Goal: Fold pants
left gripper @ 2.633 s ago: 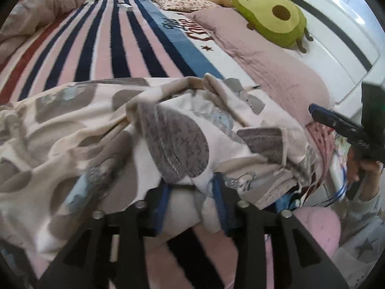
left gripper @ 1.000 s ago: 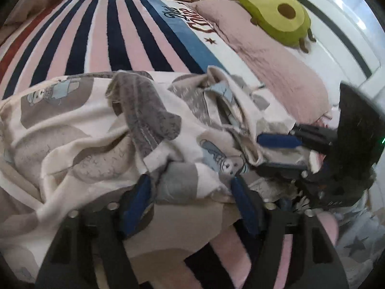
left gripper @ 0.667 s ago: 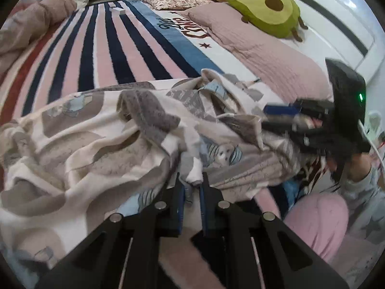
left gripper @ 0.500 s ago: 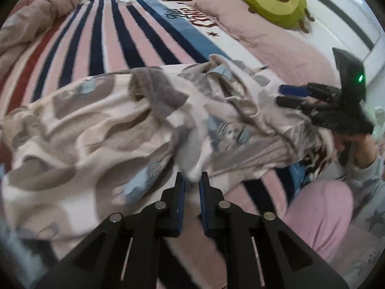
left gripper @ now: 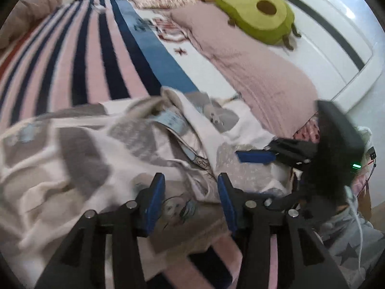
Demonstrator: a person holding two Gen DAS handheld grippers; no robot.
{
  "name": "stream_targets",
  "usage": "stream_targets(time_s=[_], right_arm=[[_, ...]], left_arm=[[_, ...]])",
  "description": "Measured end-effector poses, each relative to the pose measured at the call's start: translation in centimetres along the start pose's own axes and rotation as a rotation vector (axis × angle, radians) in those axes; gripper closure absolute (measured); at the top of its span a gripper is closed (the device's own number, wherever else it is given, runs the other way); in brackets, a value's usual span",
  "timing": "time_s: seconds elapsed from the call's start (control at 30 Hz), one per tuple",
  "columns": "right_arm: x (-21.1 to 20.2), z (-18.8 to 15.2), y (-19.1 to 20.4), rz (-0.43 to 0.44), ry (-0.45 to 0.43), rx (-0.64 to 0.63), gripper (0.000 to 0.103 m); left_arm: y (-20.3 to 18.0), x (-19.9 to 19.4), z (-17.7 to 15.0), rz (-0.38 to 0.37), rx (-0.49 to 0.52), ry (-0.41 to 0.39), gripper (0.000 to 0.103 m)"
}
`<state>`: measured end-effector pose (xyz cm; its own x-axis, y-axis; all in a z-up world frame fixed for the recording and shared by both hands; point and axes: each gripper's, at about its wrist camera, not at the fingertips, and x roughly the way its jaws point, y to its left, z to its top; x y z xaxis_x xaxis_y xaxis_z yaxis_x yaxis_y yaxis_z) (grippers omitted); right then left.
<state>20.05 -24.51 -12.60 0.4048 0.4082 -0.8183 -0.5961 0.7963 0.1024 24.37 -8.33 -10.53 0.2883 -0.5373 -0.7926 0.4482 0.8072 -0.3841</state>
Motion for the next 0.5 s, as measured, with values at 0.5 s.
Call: stream_targets(time_s=[0.5], right_arm=[[-5.6, -1.0, -6.7, -0.090, -0.169, 0.177, 0.099]], left_arm=[[-0.9, 0.3, 0.4, 0.158, 0.053, -0.058, 0.101]])
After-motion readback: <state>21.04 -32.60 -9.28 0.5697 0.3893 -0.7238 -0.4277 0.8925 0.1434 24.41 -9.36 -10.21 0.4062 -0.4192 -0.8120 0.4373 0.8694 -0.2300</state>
